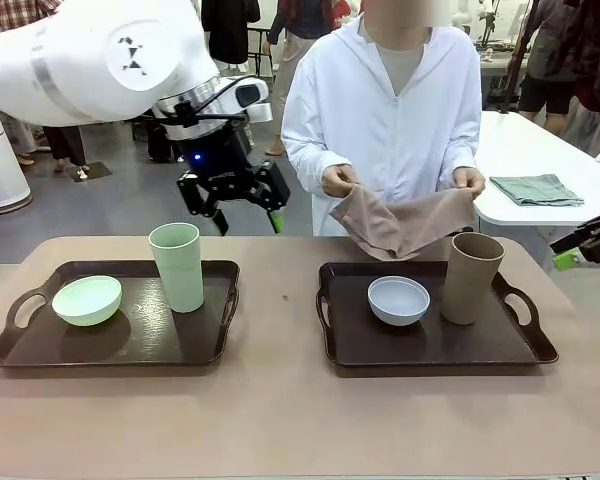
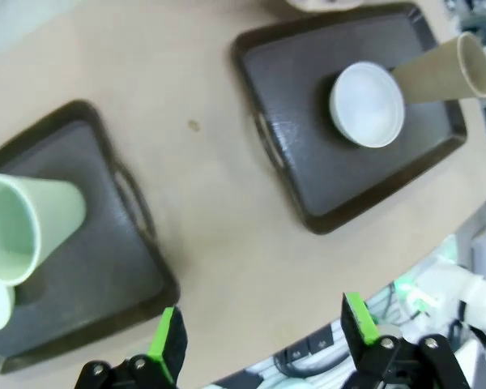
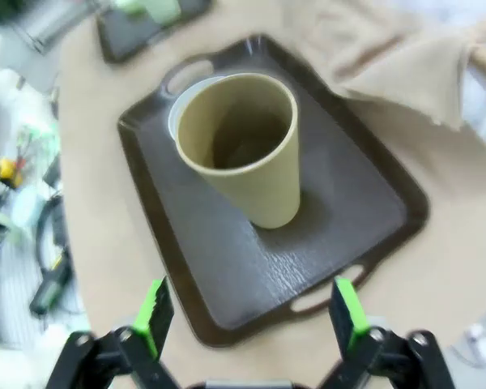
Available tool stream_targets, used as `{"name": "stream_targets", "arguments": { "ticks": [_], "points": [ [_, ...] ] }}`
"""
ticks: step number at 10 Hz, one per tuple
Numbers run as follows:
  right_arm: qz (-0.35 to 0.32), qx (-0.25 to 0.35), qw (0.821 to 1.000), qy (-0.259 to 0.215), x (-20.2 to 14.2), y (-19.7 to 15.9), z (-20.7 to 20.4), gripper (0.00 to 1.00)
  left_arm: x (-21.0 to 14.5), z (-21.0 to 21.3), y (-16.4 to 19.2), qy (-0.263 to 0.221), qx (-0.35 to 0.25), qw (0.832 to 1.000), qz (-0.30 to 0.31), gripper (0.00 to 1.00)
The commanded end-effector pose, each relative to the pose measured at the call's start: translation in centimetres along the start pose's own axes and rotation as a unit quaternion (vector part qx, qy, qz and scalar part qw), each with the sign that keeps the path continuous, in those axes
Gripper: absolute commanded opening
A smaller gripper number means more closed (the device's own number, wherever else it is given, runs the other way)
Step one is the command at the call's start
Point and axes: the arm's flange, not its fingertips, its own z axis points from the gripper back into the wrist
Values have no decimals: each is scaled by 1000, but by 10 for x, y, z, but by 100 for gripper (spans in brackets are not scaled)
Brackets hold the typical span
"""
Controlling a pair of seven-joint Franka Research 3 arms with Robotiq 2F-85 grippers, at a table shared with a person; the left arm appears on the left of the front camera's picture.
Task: Set up a tray with a mat and arrange the tableware.
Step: Pick up the Picnic Bowl and Reusable plastic cup from the Handle tray in front of the human's position and hold them in the air.
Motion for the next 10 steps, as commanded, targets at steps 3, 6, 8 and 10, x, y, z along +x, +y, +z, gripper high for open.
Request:
{"name": "stream_targets", "arguments": {
  "ticks": [3,6,8,10],
  "points": [
    [137,42,990,4,-16,-45,-6,100,52,-25,-50,22,43,999,4,100],
    [201,45,978,-25,3,-40,-37,100,73,-61,-74,40,86,995,37,100],
    [204,33,978,-22,13,-33,-57,100,82,-84,-79,50,104,992,46,100],
    [193,28,981,-17,13,-29,-61,100,84,-92,-78,44,96,993,58,100]
  ]
}}
